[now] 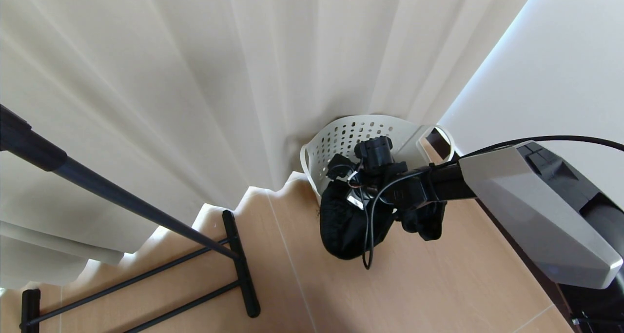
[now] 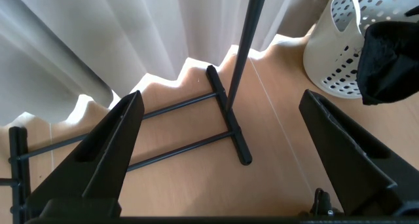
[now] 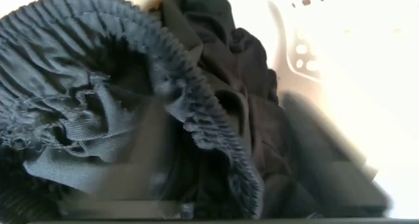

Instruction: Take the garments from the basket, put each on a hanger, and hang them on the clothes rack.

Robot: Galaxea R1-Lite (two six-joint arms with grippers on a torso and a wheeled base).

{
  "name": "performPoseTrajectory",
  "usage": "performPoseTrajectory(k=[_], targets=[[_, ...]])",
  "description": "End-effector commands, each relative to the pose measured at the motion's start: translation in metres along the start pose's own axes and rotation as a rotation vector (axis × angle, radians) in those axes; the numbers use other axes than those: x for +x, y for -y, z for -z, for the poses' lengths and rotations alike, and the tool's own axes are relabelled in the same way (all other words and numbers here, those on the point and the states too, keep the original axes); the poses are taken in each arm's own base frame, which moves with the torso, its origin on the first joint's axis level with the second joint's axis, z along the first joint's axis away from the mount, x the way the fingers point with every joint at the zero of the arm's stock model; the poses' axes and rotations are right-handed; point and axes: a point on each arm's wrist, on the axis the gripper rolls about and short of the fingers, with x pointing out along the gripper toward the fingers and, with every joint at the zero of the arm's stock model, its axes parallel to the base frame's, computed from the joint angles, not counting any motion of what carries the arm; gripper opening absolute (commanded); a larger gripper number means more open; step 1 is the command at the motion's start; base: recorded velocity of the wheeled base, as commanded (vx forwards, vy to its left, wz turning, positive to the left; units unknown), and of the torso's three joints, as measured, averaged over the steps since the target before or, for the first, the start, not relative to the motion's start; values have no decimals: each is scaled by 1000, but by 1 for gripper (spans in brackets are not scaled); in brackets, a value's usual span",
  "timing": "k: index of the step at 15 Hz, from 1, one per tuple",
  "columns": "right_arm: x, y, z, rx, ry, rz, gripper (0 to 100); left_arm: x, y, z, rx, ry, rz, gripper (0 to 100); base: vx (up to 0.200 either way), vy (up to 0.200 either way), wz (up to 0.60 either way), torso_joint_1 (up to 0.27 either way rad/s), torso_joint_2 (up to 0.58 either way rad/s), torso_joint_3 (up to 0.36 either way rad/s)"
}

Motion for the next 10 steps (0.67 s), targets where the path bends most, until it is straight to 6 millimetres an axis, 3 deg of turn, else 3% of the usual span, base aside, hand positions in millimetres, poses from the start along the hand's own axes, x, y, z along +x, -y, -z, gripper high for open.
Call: performPoseTrajectory(k=[1, 5, 8, 10], targets=[[5, -3, 2, -2, -9, -6, 0, 0, 0, 0, 0, 0, -1, 100, 0, 0, 0, 0, 0, 0], [7, -1, 5, 6, -14, -3, 0, 0, 0, 0, 0, 2, -1, 100, 0, 0, 0, 0, 0, 0], [-35, 23, -13, 104, 36, 41, 0, 0, 0, 0, 0, 0, -1, 100, 0, 0, 0, 0, 0, 0], [-100, 37, -33, 210, 86, 40, 0, 0, 0, 0, 0, 0, -1, 100, 0, 0, 0, 0, 0, 0]])
